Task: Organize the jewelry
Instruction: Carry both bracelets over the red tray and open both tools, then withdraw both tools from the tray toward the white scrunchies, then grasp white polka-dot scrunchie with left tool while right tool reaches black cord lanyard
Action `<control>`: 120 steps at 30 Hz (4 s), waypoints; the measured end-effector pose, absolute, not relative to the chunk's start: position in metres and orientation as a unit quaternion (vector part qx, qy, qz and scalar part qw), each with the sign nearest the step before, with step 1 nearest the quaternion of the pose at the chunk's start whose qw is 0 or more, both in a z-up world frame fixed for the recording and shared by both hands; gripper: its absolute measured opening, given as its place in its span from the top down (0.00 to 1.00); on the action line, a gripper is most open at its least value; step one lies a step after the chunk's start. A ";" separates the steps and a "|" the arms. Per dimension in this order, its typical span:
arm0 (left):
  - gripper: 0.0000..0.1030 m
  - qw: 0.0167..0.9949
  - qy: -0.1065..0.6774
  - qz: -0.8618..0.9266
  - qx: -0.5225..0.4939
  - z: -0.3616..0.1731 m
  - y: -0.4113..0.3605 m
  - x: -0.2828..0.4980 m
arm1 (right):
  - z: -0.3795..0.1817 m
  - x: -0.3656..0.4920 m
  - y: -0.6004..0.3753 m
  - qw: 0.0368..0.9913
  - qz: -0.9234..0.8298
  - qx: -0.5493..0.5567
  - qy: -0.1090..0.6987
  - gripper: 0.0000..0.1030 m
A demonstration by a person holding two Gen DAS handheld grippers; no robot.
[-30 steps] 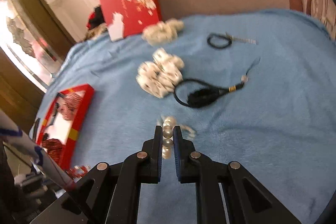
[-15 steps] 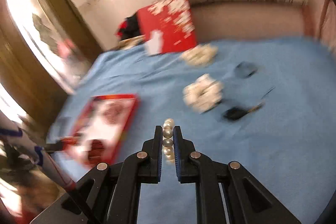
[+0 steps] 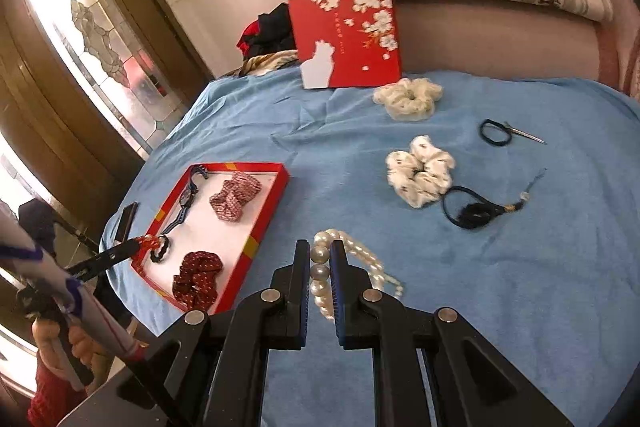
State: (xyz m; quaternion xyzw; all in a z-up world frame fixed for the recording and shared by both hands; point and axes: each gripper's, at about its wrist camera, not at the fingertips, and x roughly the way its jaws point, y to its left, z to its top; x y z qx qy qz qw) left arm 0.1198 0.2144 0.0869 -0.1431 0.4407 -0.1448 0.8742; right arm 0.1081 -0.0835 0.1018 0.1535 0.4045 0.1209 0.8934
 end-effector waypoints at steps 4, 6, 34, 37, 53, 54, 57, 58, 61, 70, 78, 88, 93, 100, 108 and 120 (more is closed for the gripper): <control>0.93 0.865 0.457 -0.132 -0.161 0.073 0.232 0.144 | 0.097 0.132 -0.056 0.886 0.134 0.147 0.419 0.90; 0.93 0.862 0.466 -0.116 -0.162 0.061 0.242 0.157 | 0.095 0.143 -0.039 0.884 0.142 0.139 0.424 0.90; 0.78 0.857 0.476 -0.019 -0.197 0.020 0.320 0.159 | 0.011 0.234 0.137 0.831 0.199 0.078 0.513 0.87; 0.76 0.869 0.465 -0.003 -0.167 0.036 0.310 0.148 | 0.026 0.224 0.125 0.842 0.199 0.076 0.496 0.77; 0.49 0.894 0.441 -0.064 -0.047 0.089 0.173 0.099 | 0.020 0.091 -0.096 0.875 0.049 0.089 0.473 0.60; 0.49 0.892 0.444 -0.069 -0.044 0.088 0.163 0.098 | 0.013 0.081 -0.119 0.873 0.028 0.099 0.477 0.60; 0.49 0.883 0.459 -0.093 -0.032 0.081 0.128 0.098 | 0.003 0.063 -0.162 0.869 -0.008 0.122 0.479 0.60; 0.49 0.881 0.462 -0.099 -0.029 0.079 0.119 0.098 | 0.001 0.057 -0.175 0.868 -0.018 0.131 0.478 0.60; 0.49 0.874 0.472 -0.115 -0.010 0.072 0.088 0.097 | -0.003 0.046 -0.199 0.867 -0.031 0.151 0.473 0.60; 0.49 0.856 0.497 -0.144 -0.005 0.054 0.030 0.119 | -0.020 0.044 -0.215 0.870 -0.032 0.174 0.461 0.57; 0.45 0.840 0.511 -0.165 -0.077 0.033 -0.008 0.209 | -0.029 0.066 -0.224 0.873 -0.029 0.198 0.445 0.57; 0.47 0.814 0.548 -0.179 -0.072 -0.025 -0.071 0.304 | -0.030 0.092 -0.236 0.875 -0.029 0.214 0.434 0.57; 0.92 0.807 0.555 -0.197 -0.047 -0.022 -0.077 0.296 | -0.031 0.106 -0.233 0.875 -0.021 0.211 0.435 0.57; 0.92 0.806 0.548 -0.209 -0.084 0.004 -0.025 0.249 | -0.018 0.137 -0.232 0.879 0.005 0.242 0.411 0.57; 0.92 0.810 0.539 -0.206 -0.107 0.011 0.008 0.222 | -0.030 0.190 -0.216 0.867 -0.004 0.220 0.448 0.97; 0.92 0.834 0.495 -0.207 -0.125 0.057 0.038 0.163 | 0.012 0.133 -0.213 0.887 -0.002 0.190 0.420 0.95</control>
